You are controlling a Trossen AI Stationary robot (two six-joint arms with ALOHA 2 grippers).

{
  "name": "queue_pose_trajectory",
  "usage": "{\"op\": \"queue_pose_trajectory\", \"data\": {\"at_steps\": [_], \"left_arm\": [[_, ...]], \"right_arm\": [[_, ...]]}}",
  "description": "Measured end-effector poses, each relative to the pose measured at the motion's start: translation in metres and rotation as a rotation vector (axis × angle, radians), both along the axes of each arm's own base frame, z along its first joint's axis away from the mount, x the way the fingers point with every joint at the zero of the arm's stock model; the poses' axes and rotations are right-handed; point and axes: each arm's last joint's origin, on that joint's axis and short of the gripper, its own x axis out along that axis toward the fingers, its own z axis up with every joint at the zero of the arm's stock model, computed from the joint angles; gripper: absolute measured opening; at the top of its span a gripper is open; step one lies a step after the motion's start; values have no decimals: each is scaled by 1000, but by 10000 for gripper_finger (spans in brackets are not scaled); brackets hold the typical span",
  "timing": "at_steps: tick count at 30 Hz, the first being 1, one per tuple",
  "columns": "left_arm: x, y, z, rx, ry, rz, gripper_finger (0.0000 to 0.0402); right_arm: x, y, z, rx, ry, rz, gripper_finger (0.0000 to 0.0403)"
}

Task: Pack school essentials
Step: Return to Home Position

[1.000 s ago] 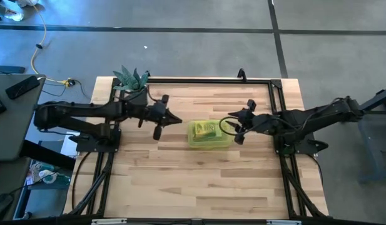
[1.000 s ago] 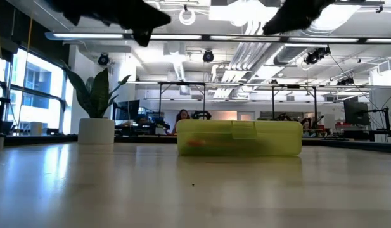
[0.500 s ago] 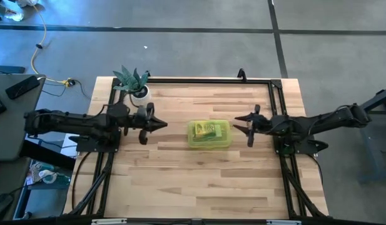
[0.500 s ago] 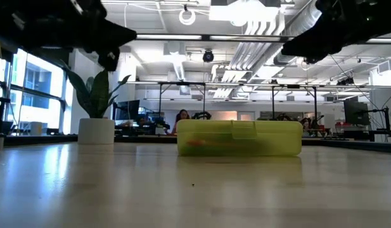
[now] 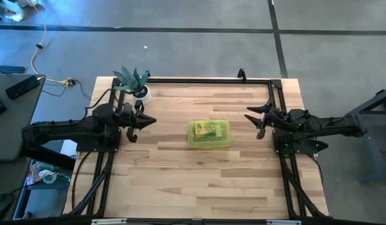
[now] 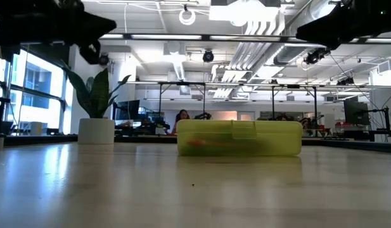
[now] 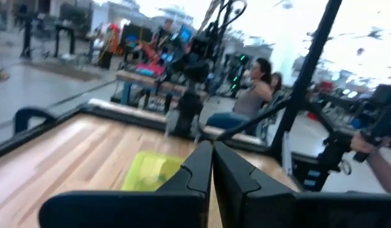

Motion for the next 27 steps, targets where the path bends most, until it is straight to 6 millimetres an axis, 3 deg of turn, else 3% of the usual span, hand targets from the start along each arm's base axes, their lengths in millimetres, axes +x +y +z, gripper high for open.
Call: {"op": "queue_pose_trajectory", "data": {"at_steps": [7, 17, 27], "left_arm": [[-12, 1, -8, 11, 100, 148, 5], [-12, -5, -52, -36, 143, 182, 5], [-13, -8, -52, -31, 154, 157, 5]], "right_arm": [[-5, 0, -9, 110, 26, 64, 148], [3, 1, -70, 160, 23, 96, 148], [2, -1, -72, 58, 89, 26, 148]]}}
